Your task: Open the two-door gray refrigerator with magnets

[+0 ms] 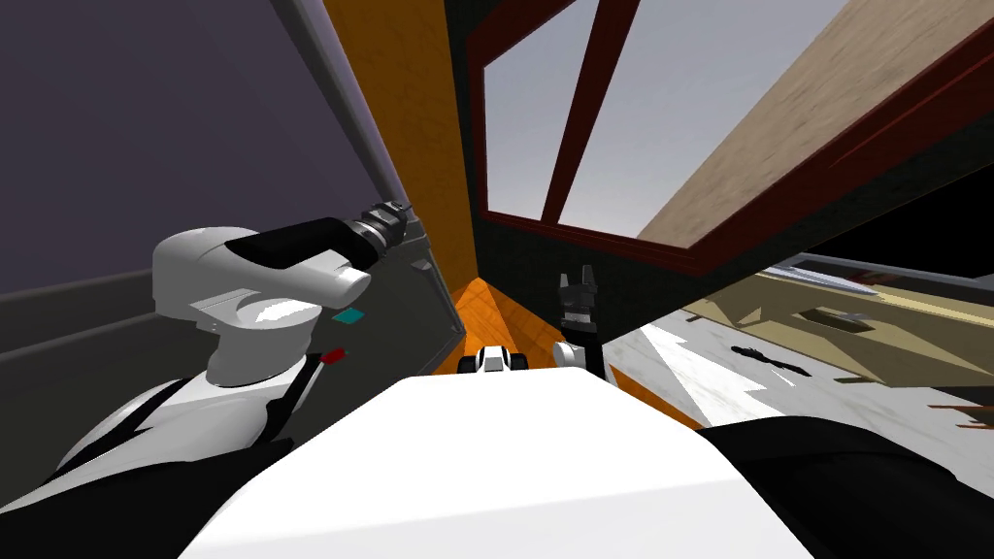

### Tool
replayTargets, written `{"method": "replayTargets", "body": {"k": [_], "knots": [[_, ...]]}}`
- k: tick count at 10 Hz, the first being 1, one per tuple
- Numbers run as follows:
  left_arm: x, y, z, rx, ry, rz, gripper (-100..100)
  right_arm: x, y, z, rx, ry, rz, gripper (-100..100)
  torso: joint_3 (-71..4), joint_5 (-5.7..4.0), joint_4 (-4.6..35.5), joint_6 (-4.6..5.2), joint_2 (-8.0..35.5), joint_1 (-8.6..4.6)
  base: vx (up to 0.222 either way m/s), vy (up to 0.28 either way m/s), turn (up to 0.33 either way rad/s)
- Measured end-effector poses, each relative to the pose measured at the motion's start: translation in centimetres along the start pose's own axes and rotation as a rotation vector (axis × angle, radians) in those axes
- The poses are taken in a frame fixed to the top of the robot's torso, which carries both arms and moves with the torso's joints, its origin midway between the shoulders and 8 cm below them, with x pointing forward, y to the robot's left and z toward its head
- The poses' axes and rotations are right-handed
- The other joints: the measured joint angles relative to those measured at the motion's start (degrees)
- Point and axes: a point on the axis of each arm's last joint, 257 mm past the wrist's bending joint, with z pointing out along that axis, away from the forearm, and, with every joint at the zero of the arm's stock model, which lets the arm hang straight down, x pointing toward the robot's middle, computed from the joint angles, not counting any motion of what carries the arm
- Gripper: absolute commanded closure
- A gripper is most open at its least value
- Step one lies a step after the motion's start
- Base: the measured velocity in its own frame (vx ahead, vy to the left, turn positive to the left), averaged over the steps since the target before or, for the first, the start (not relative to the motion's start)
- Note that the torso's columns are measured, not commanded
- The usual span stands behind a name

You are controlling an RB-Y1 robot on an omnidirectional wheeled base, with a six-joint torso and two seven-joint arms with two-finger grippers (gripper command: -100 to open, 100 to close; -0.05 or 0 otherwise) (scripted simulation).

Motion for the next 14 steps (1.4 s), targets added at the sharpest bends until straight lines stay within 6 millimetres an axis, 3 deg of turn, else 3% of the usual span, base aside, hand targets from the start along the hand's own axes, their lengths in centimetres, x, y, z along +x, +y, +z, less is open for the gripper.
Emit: {"method": "replayTargets", "body": {"k": [1,2,8,13,14], "knots": [[-0.1,0.1,0.0,-0.003,-0.001,0.001,-100,0.0,0.0,0.0,0.0,0.0,0.0,0,0.01,0.01,0.0,-0.01,0.02,0.03,0.0,0.0,0.0],[-0.1,0.0,0.0,-0.002,-0.001,0.001,100,0.0,0.0,0.0,0.0,0.0,0.0,0,0.01,0.01,0.01,-0.01,0.02,0.03,0.004,-0.001,-0.02],[3.2,-3.2,-1.3,0.08,0.1,-0.005,100,0.0,0.0,0.0,-0.001,0.0,0.001,0,0.11,-0.04,0.06,0.0,0.19,-0.1,-0.329,-0.023,-0.092],[6.9,-6.0,-4.1,0.164,0.22,-0.007,100,0.0,0.0,0.0,-0.001,0.0,0.001,0,0.01,-0.01,0.01,0.0,0.02,-0.01,-0.312,-0.062,-0.075],[7.0,-6.1,-4.2,0.168,0.223,-0.007,-100,0.0,0.0,0.0,0.0,0.0,0.0,0,-0.27,0.05,-0.11,-0.03,-0.5,0.19,-0.029,-0.01,0.004]]}}
